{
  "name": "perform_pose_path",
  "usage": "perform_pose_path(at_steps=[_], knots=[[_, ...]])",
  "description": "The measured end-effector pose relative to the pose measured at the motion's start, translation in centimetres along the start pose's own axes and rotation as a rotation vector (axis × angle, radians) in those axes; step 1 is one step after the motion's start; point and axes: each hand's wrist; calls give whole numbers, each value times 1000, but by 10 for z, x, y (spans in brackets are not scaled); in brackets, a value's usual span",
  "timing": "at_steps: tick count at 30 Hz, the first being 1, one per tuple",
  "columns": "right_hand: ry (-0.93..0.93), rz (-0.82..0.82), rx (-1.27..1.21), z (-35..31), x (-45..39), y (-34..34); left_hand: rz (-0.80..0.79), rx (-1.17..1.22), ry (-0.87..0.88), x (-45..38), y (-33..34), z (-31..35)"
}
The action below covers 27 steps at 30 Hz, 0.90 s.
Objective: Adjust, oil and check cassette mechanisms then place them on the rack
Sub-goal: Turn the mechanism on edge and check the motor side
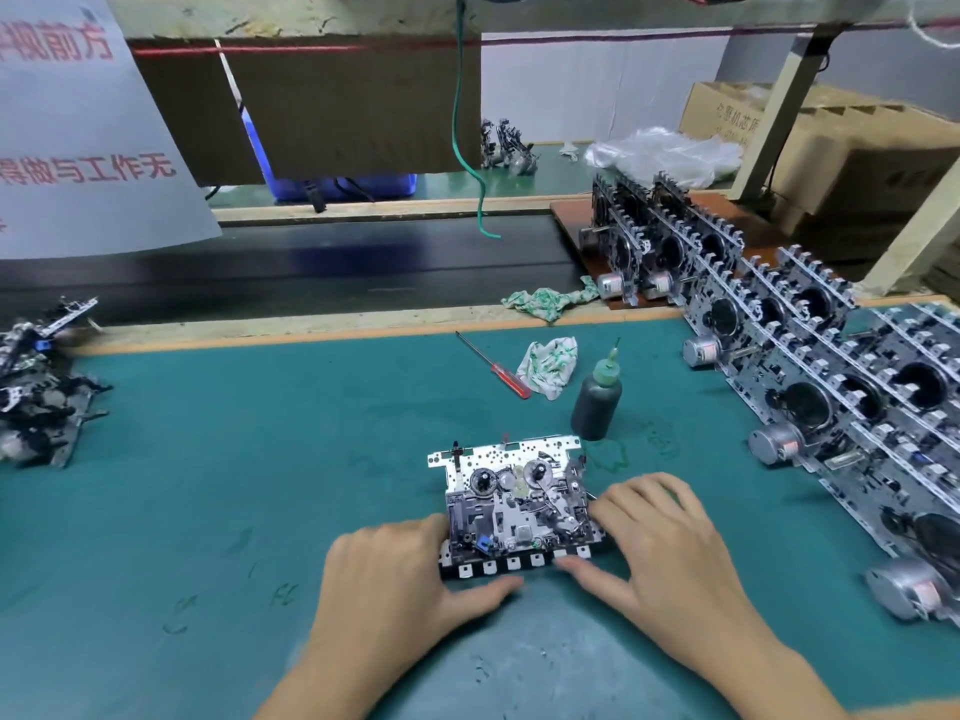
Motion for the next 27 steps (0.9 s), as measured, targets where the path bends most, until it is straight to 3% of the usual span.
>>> perform_pose_path(at_steps=[4, 12, 19, 27], knots=[[-35, -4, -78, 2, -2, 0, 116, 22, -47, -1, 11, 3], [-56, 50, -103, 3, -1, 4, 149, 39, -40, -2, 17, 0], [-5, 103, -18, 5, 0, 9, 10, 87, 193, -1, 8, -14], [-71, 62, -130, 7, 3, 5, 46, 78, 191, -2, 14, -17]])
Point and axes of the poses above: each hand's wrist, its own x-axis away from the middle knuckle, its own y-axis out of the palm, z = x × y, and after that the axes turned 11 degrees about -z, right-handed
